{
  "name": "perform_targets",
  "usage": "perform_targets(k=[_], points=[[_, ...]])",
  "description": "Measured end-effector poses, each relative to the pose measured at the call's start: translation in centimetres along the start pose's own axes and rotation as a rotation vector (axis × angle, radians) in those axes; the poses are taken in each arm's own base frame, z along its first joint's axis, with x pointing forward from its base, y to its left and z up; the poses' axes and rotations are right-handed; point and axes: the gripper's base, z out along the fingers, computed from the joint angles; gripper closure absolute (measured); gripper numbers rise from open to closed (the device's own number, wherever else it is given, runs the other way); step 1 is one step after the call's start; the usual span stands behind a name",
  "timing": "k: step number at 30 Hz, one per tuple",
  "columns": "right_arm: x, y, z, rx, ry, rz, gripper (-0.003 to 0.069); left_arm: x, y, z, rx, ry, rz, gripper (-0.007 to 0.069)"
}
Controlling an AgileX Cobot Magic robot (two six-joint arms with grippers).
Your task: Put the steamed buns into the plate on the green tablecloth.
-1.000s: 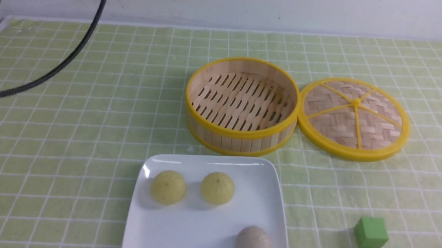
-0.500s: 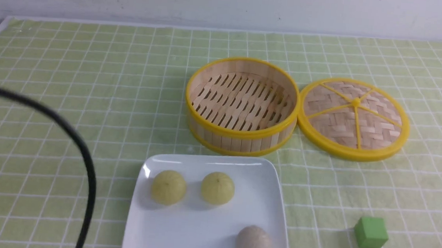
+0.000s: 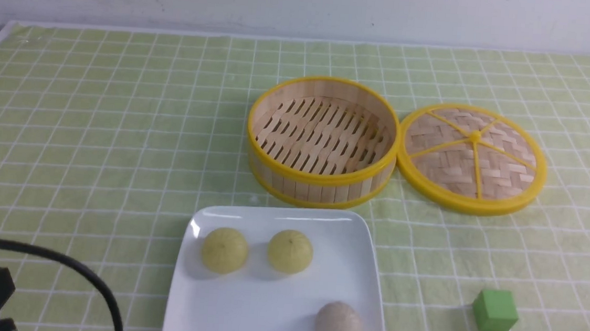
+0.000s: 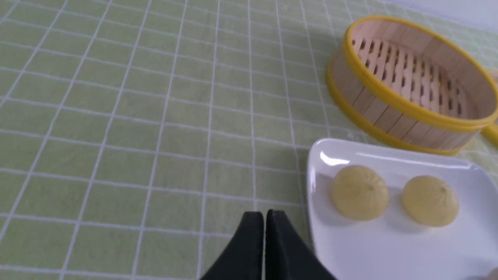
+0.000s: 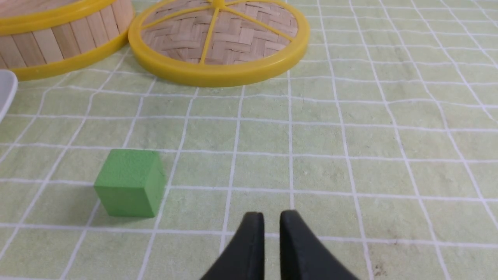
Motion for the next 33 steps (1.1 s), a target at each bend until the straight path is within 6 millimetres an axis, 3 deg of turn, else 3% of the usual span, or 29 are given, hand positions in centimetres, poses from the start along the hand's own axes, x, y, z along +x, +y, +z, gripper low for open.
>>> perform_targets(k=[17, 20, 26, 33], points=[[0.0, 0.0, 0.0, 0.0, 0.0, 0.0, 0.0548, 0.7, 0.7, -0.4, -0.062, -0.037, 0.124, 0.0572], [0.0, 0.0, 0.0, 0.0, 0.001, 0.0, 0.0546, 1.5, 1.0, -0.8, -0.074, -0.071, 0.158, 0.0571], [0.0, 0.0, 0.0, 0.0, 0.001, 0.0, 0.0542, 5.4, 2.5, -0.1, -0.133, -0.085, 0.21, 0.0568], [0.0, 0.0, 0.0, 0.0, 0.001, 0.006, 0.0534, 7.2, 3.3, 0.8, -0.156, -0.128, 0.15, 0.0557]])
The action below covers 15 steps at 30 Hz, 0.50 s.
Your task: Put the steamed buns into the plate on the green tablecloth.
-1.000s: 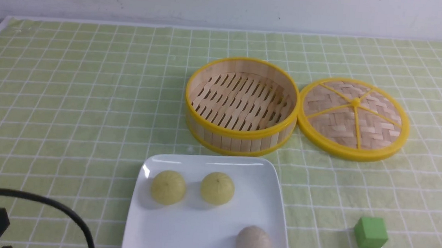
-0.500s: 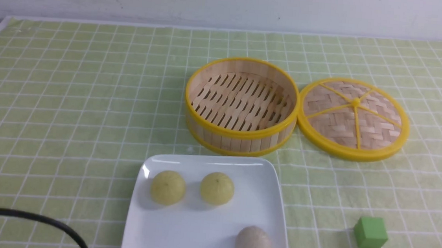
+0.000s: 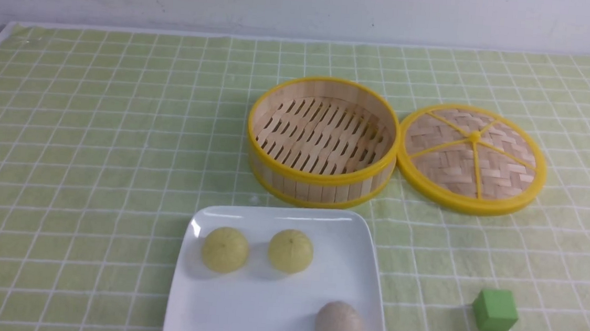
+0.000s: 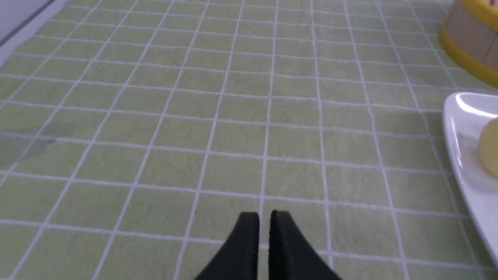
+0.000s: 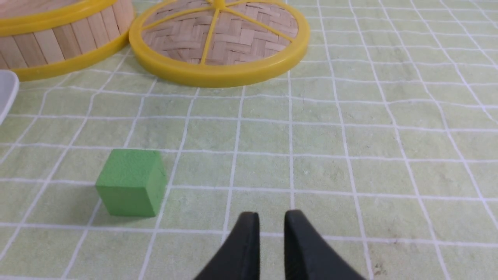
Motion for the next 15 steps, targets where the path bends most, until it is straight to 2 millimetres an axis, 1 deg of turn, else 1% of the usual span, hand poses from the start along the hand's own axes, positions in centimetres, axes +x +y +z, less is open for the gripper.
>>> perform_targets(k=[15], points=[[-0.03, 0.0, -0.01, 0.0, -0.001, -0.006, 0.0516, -0.02, 0.15, 0.0, -0.016, -0.002, 0.019, 0.0546]])
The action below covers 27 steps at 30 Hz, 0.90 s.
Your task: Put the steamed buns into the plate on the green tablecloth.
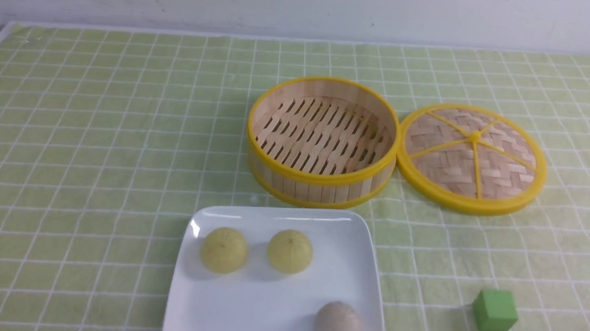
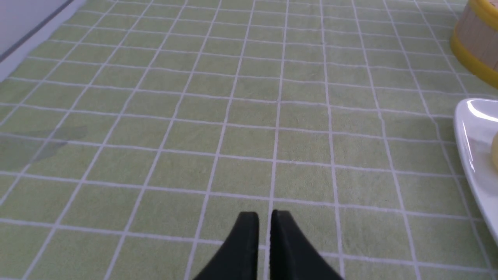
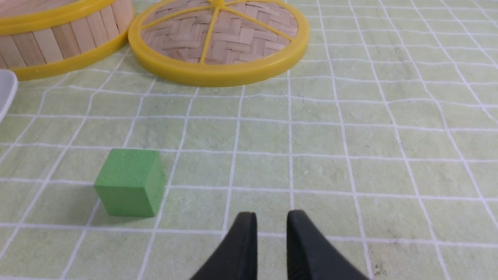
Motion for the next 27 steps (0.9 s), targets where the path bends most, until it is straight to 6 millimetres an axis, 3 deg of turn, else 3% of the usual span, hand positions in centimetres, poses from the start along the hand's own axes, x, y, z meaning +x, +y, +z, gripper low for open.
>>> perform_targets(k=[27], points=[[0.0, 0.0, 0.0, 0.0, 0.0, 0.0, 0.0486, 0.0, 0.1, 0.0, -0.011, 0.0, 0.025, 0.0517]])
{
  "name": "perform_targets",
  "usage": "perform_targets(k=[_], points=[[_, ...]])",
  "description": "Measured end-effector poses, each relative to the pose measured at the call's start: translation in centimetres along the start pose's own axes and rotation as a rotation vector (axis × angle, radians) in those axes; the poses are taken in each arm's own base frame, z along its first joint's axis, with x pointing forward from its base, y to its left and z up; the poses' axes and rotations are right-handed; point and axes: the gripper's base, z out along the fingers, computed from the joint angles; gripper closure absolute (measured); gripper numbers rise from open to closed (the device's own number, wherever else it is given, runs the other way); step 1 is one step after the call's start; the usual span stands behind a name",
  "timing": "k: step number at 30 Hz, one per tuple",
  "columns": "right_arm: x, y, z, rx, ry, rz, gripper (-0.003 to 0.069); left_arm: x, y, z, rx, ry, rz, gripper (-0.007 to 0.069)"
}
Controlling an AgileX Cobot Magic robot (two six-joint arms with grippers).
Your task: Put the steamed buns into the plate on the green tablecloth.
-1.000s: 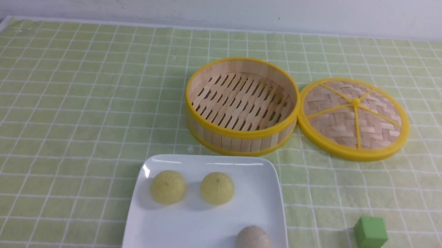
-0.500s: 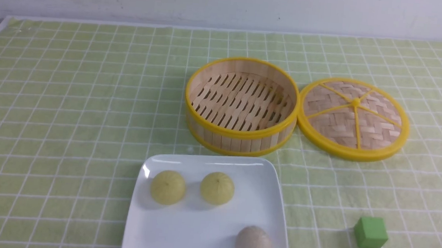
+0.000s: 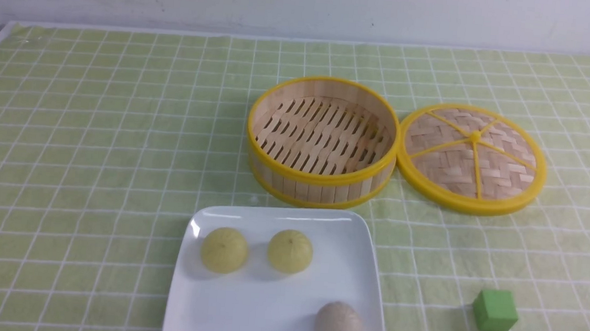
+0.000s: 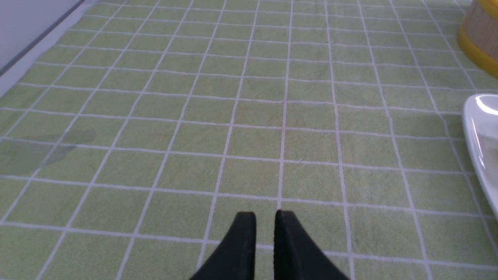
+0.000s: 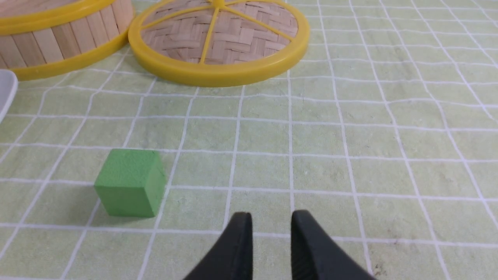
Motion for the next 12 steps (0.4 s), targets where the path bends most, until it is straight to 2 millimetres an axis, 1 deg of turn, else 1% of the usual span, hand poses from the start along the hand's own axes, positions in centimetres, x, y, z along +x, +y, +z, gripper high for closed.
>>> perform_targets(k=[12], points=[[0.0, 0.0, 0.0, 0.0, 0.0, 0.0, 0.0475, 0.0, 0.01, 0.0, -0.001, 0.0, 0.002, 0.0499]])
